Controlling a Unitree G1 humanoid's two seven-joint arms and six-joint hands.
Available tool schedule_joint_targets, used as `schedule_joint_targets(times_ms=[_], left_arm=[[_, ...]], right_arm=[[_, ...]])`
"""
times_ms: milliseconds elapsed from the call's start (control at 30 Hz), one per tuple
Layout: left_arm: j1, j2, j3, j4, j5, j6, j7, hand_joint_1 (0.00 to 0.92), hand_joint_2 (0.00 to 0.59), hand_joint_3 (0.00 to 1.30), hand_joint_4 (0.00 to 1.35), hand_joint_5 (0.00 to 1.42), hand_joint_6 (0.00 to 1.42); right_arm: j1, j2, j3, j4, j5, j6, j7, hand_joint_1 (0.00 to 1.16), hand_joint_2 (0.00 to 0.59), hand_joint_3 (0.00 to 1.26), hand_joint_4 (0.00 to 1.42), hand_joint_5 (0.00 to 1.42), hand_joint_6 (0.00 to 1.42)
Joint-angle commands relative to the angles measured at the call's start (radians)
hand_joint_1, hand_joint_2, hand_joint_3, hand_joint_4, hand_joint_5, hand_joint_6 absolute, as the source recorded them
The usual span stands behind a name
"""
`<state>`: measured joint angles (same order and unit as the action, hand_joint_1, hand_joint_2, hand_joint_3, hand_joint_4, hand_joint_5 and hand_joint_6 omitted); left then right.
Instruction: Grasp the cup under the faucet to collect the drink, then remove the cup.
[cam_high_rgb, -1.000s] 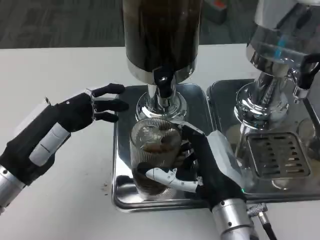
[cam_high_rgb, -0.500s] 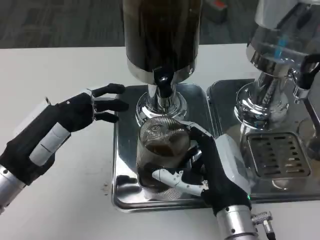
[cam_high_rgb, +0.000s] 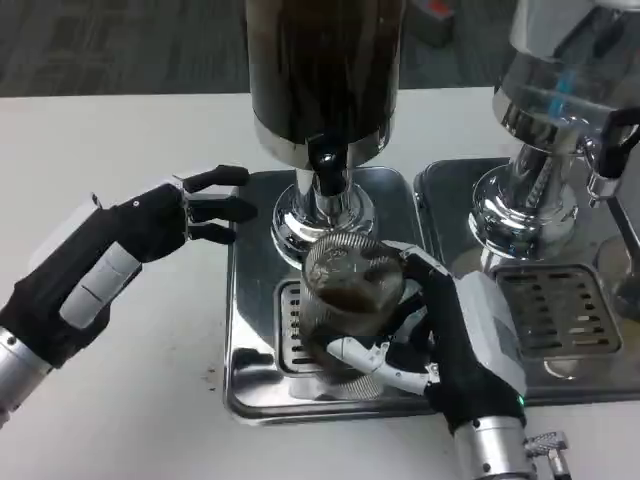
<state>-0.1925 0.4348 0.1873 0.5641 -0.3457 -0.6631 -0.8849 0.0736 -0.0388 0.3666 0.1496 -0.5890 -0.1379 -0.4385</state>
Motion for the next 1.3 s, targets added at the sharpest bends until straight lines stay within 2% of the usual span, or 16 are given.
schedule_joint_targets(times_ms=[33, 733, 1300], left_arm=[[-0.007, 0.004, 0.000, 0.010, 0.009, -0.011, -0.001, 0.000, 0.104, 0.24, 0.33, 0.25, 0.35], [-0.021, -0.002, -0.006, 0.042, 0.024, -0.031, 0.006, 0.000, 0.104, 0.23, 0.33, 0.25, 0.35], [-0.025, -0.004, -0.011, 0.056, 0.050, -0.077, 0.018, 0.000, 0.107, 0.23, 0.33, 0.25, 0.34]], right_arm=[[0.008, -0.001, -0.014, -0.049, -0.006, -0.041, -0.032, 0.79, 0.201, 0.55, 0.64, 0.83, 1.12], [0.062, -0.014, -0.052, -0.134, -0.017, -0.039, -0.036, 0.81, 0.202, 0.56, 0.64, 0.87, 1.17], [0.178, -0.037, -0.113, -0.276, -0.017, -0.008, -0.007, 0.84, 0.196, 0.57, 0.65, 0.88, 1.19]])
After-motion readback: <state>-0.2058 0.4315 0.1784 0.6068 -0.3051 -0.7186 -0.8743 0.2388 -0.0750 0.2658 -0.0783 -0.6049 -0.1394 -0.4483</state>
